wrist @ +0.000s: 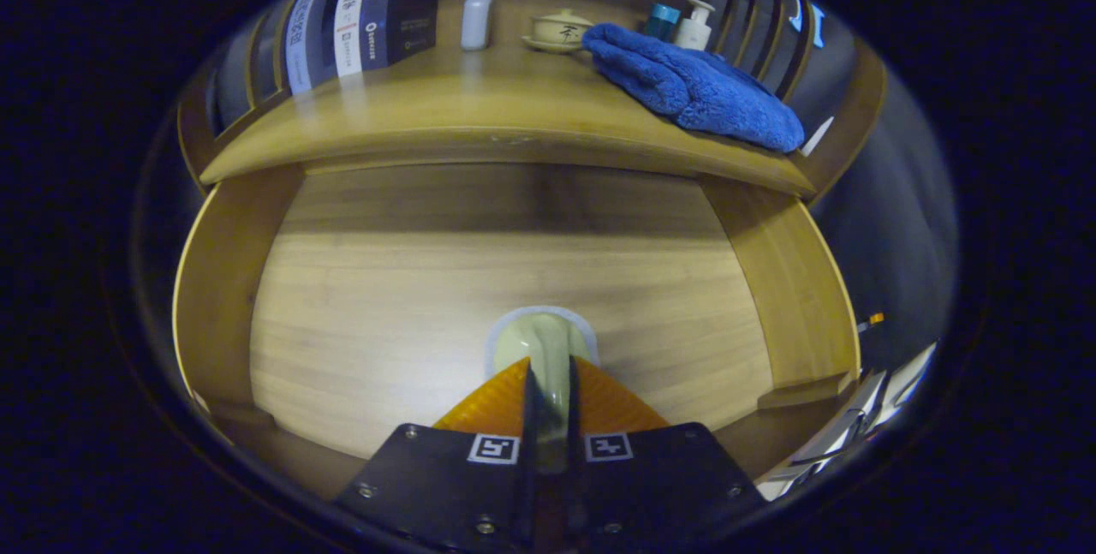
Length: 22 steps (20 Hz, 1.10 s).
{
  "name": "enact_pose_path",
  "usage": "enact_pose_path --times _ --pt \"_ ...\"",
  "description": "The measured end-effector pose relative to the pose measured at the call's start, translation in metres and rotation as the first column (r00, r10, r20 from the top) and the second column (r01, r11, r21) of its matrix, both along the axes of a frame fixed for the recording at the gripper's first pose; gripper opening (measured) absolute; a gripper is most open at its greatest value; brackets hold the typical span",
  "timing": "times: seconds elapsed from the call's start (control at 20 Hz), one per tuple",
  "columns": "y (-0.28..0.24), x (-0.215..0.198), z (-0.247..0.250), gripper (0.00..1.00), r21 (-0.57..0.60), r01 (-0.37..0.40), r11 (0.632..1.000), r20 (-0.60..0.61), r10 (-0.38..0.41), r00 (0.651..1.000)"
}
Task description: Pull open the drawer, take out the items inside it, and place them on the countertop above the cabinet.
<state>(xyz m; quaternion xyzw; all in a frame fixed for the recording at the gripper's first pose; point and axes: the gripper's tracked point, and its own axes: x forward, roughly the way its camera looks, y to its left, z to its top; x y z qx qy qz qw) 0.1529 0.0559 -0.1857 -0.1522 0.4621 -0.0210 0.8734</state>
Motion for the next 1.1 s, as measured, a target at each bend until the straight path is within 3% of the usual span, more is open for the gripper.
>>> enact_pose_path --times 0.3,0.65,0.9,1.1 --pt "0.011 0.011 0.041 0.14 0.029 0.002 1.000 0.142 -0.006 0.990" --pt "0.034 0.039 0.136 0.13 0.011 -0.045 0.999 0.351 0.038 0.936" --pt "0.063 0.076 0.179 0.14 0.024 -0.107 0.994 0.429 0.087 0.899" --pt "0.075 0.110 0.183 0.13 0.092 -0.117 0.989 0.461 0.062 0.885"
